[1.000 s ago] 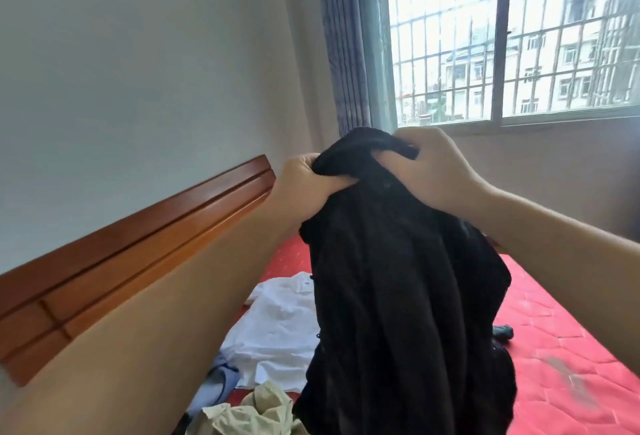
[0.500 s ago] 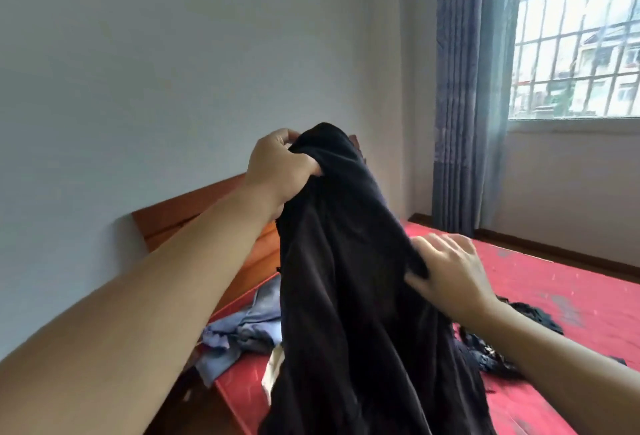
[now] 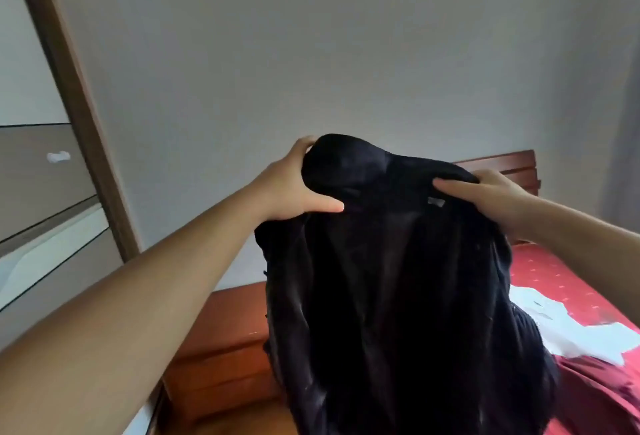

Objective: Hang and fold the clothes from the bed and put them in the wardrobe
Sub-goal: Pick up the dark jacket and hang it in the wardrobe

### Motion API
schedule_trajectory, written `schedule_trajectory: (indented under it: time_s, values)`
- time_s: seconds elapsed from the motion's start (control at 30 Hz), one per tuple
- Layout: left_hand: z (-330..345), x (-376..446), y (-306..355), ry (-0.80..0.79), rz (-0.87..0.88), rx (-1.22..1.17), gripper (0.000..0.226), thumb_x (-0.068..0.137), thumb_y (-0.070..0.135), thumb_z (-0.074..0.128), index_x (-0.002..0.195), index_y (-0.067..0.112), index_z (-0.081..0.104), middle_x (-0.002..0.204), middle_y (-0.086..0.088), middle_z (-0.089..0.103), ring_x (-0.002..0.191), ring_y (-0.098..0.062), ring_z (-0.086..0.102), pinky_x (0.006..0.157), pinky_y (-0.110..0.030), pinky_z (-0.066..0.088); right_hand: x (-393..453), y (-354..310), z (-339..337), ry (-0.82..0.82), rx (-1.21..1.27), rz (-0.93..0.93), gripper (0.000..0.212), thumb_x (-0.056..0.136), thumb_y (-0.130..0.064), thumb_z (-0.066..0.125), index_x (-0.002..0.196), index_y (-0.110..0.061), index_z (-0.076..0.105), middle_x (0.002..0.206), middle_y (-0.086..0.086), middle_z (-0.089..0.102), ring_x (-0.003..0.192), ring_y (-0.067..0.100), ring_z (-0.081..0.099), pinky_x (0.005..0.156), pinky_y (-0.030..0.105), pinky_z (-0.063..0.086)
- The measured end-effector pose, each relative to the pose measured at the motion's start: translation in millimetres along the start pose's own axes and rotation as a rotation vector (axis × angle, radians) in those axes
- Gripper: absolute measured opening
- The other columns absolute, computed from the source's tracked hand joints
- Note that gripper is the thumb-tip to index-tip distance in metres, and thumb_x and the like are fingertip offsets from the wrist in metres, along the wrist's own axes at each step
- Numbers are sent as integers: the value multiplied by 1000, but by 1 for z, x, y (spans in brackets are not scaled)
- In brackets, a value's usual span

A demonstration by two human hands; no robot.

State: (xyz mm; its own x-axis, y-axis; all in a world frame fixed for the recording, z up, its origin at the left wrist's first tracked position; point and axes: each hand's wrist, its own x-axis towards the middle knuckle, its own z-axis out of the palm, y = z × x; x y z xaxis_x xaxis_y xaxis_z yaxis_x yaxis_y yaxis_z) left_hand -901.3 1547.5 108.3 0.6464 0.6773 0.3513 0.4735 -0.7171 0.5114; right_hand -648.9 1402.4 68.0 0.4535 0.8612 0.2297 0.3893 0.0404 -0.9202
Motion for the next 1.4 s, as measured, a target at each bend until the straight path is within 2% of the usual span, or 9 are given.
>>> schedule_trajectory:
  time_s: [0.17,0.4,0.53,0.67,0.8,0.9,1.0,1.13,1.4]
  values:
    - [7,-47,13,-76,-53,31,111,66,37,86,148,47,12,124,16,57,109,-9,58,96,-26,47,-4,-71,59,-292,421,-7,29,80,-36,68,88,-7,67,78,9,71,66,21,68,66,29,58]
    - [22,-101,38,18,-380,-326,24,77,33,80,100,31,73,96,10,75,91,-9,71,88,-30,55,-24,-85,98,-811,684,-35,41,72,-46,61,67,-6,62,67,11,63,63,23,63,63,28,53]
    - [0,-148,26,470,-614,-391,13,76,23,79,87,16,76,85,-1,77,85,-21,73,85,-37,57,-32,-76,134,-692,575,-37,24,82,-35,70,78,-11,69,87,11,73,69,21,68,69,30,54]
    - [-35,-203,30,707,-789,-342,15,75,16,74,89,10,72,85,-9,75,81,-26,72,82,-40,57,-64,-55,194,-261,121,-478,32,82,-48,69,100,-24,57,107,-4,56,93,14,59,79,29,46]
    - [-67,-260,40,927,-859,-336,19,75,16,71,92,9,70,89,-12,74,85,-28,71,82,-41,56,-130,-52,243,-464,18,-838,55,84,-65,44,120,-26,58,110,-12,58,101,12,56,92,36,43]
    - [-94,-306,48,1061,-863,-292,20,75,14,70,93,7,71,93,-14,74,83,-26,71,71,-34,55,-171,-65,283,-563,-113,-1064,37,89,-60,39,100,-30,58,94,-11,61,92,15,58,87,34,41]
    - [-120,-354,59,1057,-857,-220,19,78,15,74,95,6,73,92,-9,75,85,-22,71,71,-30,55,-210,-100,308,-780,148,-819,32,99,-33,42,71,-22,53,66,-6,62,71,21,61,64,24,41]
    - [-149,-418,70,882,-863,-116,25,74,25,84,97,19,75,91,8,77,84,-7,72,71,-18,56,-226,-159,331,-827,530,-284,30,97,-20,44,78,-6,62,72,6,63,70,20,54,65,33,43]
    - [-199,-521,39,767,-983,202,52,59,52,80,106,36,66,101,14,73,94,-7,69,92,-42,55,-286,-283,359,-978,777,-96,26,92,-16,50,78,0,65,59,4,64,57,20,59,65,30,46]
